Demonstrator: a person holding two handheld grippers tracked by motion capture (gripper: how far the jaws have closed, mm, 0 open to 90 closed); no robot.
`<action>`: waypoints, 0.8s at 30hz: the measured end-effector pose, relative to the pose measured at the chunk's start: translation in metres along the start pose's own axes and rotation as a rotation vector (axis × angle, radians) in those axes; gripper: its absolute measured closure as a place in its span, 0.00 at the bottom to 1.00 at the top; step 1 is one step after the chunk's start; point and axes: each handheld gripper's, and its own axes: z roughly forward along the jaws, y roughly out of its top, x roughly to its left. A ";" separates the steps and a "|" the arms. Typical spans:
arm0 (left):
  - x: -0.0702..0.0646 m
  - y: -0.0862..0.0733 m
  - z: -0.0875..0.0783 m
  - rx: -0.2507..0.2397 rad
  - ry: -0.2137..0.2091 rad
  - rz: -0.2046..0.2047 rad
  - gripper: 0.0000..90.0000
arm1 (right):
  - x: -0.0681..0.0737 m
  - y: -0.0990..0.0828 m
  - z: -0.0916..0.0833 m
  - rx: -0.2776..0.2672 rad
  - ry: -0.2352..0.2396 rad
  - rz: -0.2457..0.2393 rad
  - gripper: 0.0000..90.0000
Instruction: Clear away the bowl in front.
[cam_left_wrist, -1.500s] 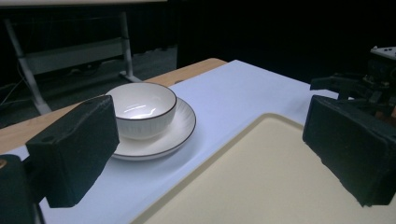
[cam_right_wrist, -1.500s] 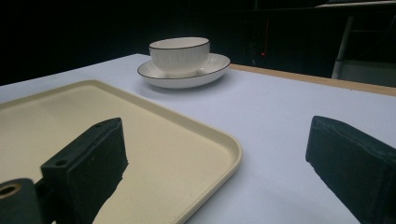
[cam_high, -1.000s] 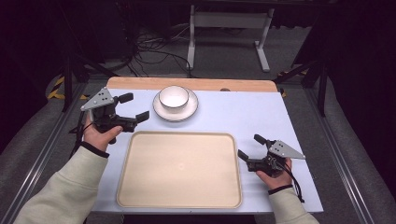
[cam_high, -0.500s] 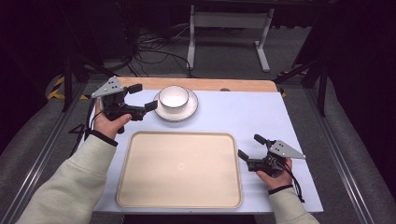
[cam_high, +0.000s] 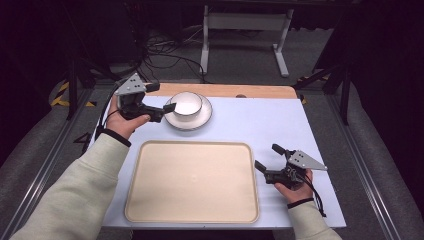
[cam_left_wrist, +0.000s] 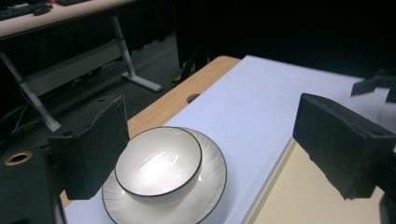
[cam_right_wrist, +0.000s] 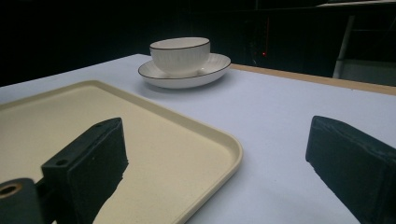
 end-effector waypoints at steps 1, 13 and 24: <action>-0.001 0.003 0.004 0.020 0.003 0.022 0.13 | 0.000 0.000 0.000 0.000 0.000 0.000 0.06; 0.000 0.019 0.034 0.219 0.002 0.182 0.24 | 0.001 0.000 0.000 0.002 -0.001 -0.011 0.05; 0.003 0.020 0.058 0.385 0.022 0.328 0.29 | 0.001 0.000 0.000 0.003 0.002 -0.006 0.06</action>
